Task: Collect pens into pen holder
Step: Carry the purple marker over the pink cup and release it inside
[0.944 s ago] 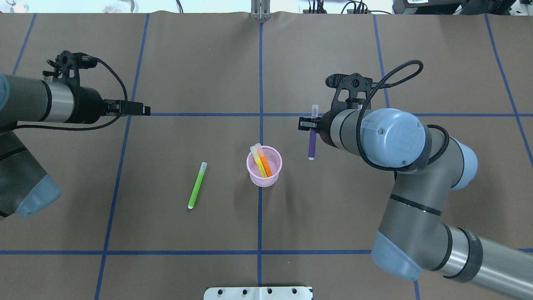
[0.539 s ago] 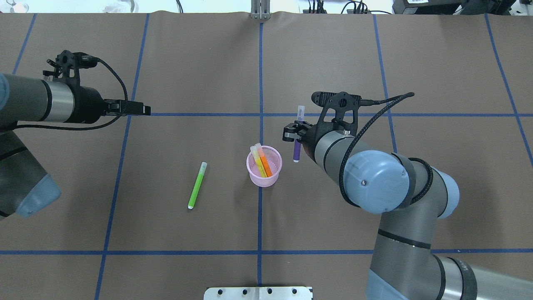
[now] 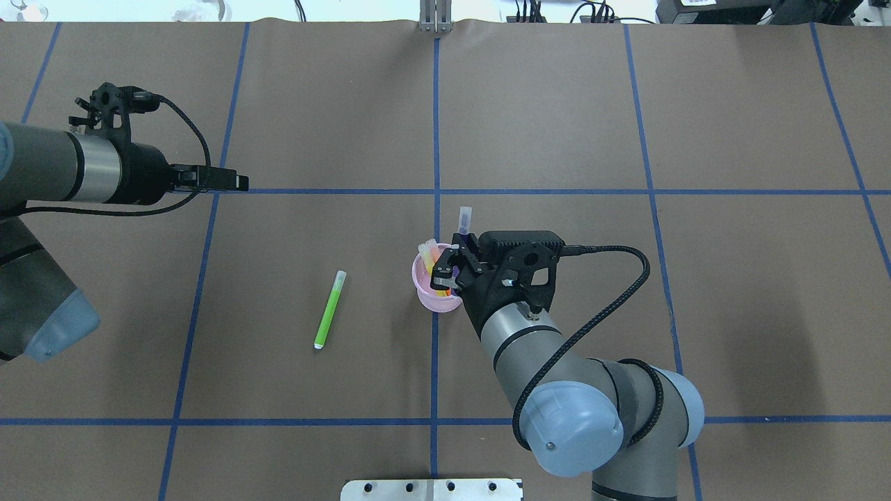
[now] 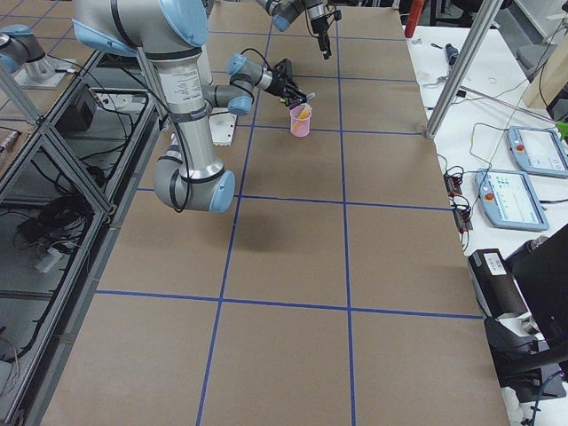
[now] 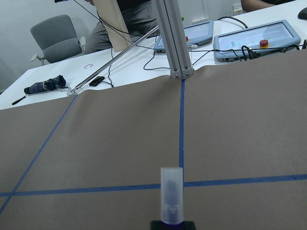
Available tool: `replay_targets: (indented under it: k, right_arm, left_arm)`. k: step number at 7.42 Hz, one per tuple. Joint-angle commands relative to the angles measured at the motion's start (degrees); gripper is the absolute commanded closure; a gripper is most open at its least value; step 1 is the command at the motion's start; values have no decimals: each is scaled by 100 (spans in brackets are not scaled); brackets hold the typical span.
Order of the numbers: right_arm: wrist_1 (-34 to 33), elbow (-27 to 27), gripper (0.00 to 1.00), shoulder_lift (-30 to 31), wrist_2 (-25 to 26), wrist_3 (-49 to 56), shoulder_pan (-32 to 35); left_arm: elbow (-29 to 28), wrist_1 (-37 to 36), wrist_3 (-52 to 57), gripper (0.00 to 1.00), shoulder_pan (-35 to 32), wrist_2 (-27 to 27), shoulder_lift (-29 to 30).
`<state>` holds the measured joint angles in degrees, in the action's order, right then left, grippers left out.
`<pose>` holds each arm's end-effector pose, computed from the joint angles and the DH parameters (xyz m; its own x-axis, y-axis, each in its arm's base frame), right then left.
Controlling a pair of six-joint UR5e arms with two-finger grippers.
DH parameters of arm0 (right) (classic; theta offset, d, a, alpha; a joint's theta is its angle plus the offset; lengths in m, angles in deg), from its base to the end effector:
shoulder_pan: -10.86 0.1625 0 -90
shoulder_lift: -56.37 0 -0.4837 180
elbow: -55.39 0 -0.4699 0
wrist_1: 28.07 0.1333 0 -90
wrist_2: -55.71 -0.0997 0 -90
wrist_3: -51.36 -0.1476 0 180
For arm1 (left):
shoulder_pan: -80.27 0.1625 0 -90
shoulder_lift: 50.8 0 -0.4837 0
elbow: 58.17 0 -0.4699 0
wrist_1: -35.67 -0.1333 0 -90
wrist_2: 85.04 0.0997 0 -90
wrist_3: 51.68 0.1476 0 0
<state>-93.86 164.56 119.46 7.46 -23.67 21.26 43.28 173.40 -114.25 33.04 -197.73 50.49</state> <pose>-0.6291 -0.3509 0.1986 0.5145 -0.1015 0.8515 -0.6401 0.6153 0.4601 0.4123 -0.5582 0.4068 0.3998 0.1937 -0.8959 0.2774 0.9060 0.3197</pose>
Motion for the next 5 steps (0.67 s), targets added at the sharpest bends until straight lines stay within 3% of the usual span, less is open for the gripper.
replay_targets:
  k: [1, 5]
  right_arm:
    - [49, -203, 100, -77, 114, 58, -12]
    - [373, -668, 100, -218, 123, 67, 129]
  left_arm:
    - [6, 0, -10, 2, -5, -7, -4]
    - [15, 0, -19, 2, 3, -7, -4]
